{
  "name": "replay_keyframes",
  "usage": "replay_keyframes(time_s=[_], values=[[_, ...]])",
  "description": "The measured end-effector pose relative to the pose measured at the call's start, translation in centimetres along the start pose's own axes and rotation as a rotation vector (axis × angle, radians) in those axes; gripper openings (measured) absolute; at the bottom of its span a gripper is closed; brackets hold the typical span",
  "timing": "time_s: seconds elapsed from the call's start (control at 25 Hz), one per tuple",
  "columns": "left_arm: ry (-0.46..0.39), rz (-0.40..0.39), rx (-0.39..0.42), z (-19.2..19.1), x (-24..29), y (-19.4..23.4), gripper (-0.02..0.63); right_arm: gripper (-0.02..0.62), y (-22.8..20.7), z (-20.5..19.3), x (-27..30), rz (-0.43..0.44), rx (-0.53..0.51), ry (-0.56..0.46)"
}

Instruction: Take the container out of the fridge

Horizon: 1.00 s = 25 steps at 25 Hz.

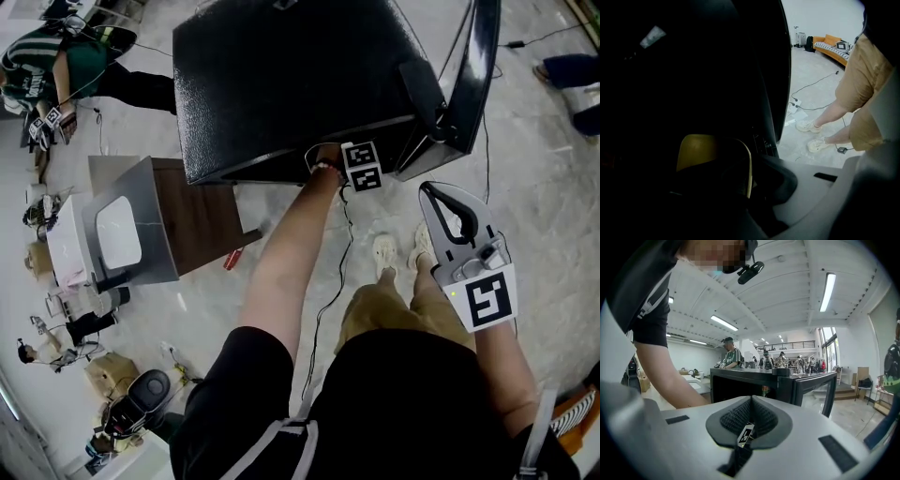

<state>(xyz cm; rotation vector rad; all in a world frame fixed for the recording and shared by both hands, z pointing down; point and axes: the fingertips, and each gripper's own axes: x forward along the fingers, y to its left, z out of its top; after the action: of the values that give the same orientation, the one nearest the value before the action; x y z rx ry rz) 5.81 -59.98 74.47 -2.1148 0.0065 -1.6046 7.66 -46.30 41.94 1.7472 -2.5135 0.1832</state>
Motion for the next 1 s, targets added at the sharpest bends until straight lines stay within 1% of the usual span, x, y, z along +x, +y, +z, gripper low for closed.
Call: replay_keyframes(time_s=[0.12, 0.24, 0.32, 0.44, 0.64, 0.8, 0.92, 1.0], values=[[-0.018, -0.003, -0.057, -0.2, -1.4, -0.5, 0.032, 0.035, 0.3, 0.2, 0.0, 0.011, -0.016, -0.002], [-0.056, -0.010, -0.137, -0.2, -3.6, -1.3, 0.032, 0.035, 0.8, 0.8, 0.1, 0.020, -0.029, -0.013], [-0.086, -0.021, -0.198, 0.1, -5.2, -2.4, 0.032, 0.035, 1.4, 1.4, 0.1, 0.025, -0.034, -0.029], [-0.131, -0.019, -0.266, 0.6, -7.5, -4.3, 0.032, 0.035, 2.7, 2.1, 0.1, 0.036, -0.037, -0.040], [-0.211, -0.009, -0.328, 1.4, -10.7, -6.4, 0.032, 0.035, 3.7, 2.8, 0.0, 0.037, -0.039, -0.049], [-0.261, -0.007, -0.358, 2.1, -14.7, -8.1, 0.032, 0.035, 5.1, 4.0, -1.1, 0.032, -0.060, -0.057], [-0.319, 0.017, -0.398, 2.2, -17.7, -9.4, 0.032, 0.035, 6.3, 4.6, -1.7, 0.013, -0.080, -0.071], [-0.359, 0.044, -0.431, 2.3, -19.5, -9.8, 0.032, 0.035, 6.6, 4.2, -2.3, 0.004, -0.113, -0.058]])
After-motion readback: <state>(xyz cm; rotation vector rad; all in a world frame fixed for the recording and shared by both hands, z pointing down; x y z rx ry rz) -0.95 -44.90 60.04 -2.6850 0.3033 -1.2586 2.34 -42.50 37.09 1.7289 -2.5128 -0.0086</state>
